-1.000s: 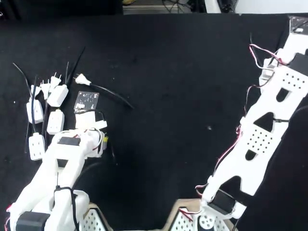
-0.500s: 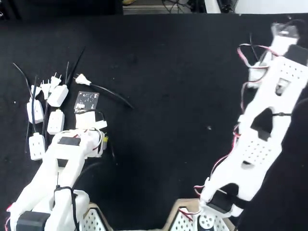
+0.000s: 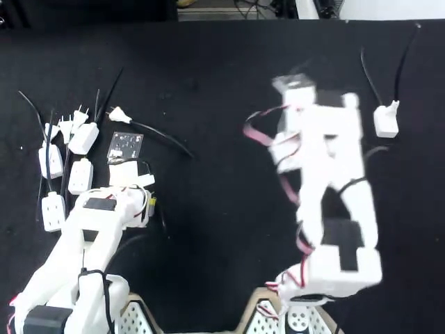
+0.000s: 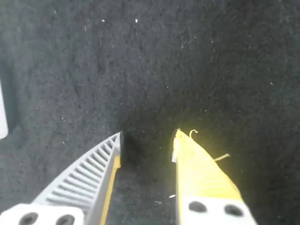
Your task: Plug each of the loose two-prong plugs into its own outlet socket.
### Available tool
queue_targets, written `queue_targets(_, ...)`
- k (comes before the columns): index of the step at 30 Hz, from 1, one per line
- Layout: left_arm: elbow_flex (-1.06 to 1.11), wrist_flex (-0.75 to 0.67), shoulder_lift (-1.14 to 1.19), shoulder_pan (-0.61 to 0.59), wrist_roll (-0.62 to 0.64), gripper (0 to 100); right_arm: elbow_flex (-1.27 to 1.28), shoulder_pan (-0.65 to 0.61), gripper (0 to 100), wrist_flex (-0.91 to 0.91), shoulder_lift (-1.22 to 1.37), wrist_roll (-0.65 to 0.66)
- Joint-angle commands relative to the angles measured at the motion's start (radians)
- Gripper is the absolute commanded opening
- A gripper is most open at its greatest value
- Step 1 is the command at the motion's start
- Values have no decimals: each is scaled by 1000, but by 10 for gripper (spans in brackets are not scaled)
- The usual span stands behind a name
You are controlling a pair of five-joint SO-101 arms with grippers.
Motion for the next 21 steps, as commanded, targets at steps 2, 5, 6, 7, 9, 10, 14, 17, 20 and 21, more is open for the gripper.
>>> queue_targets(2,-5,-11,-17,7,-8,184,222,-212,251,-256,-170,-84)
queue_targets(5,-5,-9,-17,7,-8,184,352,-258,168,-456,-197,-178)
queue_targets(6,-5,-9,-17,7,-8,184,392,-258,136,-522,-197,-207)
queue_targets(7,-5,-9,-17,5,-8,184,430,-256,101,-586,-199,-230)
queue_targets(9,-5,-9,-17,5,-9,184,506,-245,34,-695,-199,-262)
queue_targets(10,-5,-9,-17,1,-9,184,545,-245,8,-755,-197,-273)
queue_targets(14,-10,-8,-17,-35,-8,184,680,-242,25,-987,-205,-273)
queue_targets(17,-67,52,-18,-68,-9,184,697,-244,25,-1019,-206,-273)
queue_targets(20,-208,219,-18,-142,-18,185,700,-244,26,-1014,-206,-273)
queue_targets(21,-257,278,-17,-168,-40,185,702,-242,28,-1014,-206,-273)
